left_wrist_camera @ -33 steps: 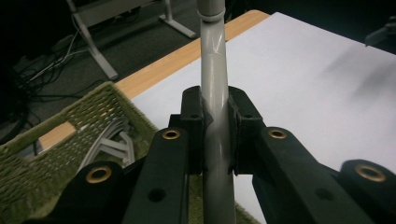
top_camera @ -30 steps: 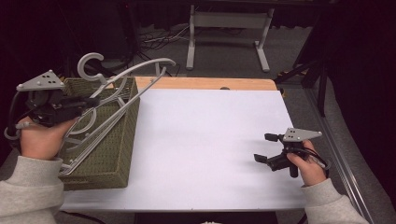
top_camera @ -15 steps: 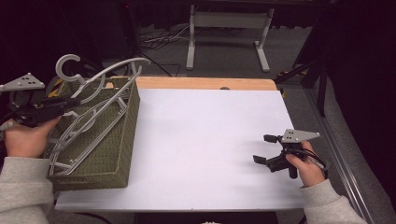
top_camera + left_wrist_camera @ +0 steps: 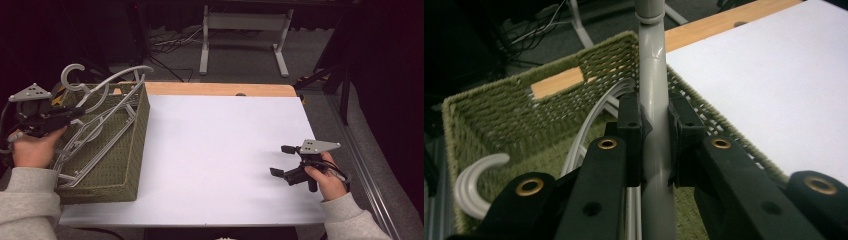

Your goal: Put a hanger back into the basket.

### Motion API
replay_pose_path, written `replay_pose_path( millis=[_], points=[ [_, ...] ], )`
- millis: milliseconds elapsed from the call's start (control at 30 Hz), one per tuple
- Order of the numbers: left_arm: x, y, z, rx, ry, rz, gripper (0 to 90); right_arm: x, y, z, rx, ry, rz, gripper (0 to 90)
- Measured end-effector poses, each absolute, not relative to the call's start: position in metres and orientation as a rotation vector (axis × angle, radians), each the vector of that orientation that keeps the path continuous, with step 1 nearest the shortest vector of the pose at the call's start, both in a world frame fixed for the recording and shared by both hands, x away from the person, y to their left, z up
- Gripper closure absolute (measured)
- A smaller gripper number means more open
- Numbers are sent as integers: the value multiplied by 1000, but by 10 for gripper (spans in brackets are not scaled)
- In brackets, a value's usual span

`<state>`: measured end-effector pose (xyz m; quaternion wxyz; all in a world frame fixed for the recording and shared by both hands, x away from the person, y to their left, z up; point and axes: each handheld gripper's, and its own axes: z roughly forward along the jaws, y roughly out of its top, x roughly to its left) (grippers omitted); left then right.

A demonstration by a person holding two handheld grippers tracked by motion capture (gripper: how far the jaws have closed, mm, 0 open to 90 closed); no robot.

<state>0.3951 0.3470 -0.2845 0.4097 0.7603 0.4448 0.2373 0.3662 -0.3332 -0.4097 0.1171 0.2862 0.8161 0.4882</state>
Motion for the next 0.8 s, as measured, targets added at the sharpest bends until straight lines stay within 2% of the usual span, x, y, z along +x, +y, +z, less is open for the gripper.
replay_pose_path(
  millis=[333, 800],
  points=[
    [395, 363, -306, 1915, 1204, 579, 797, 366, -332, -413, 837, 2399, 1421, 19],
    [386, 379, -320, 1920, 1221, 509, 796, 367, -328, -416, 835, 2420, 1411, 20]
  ],
)
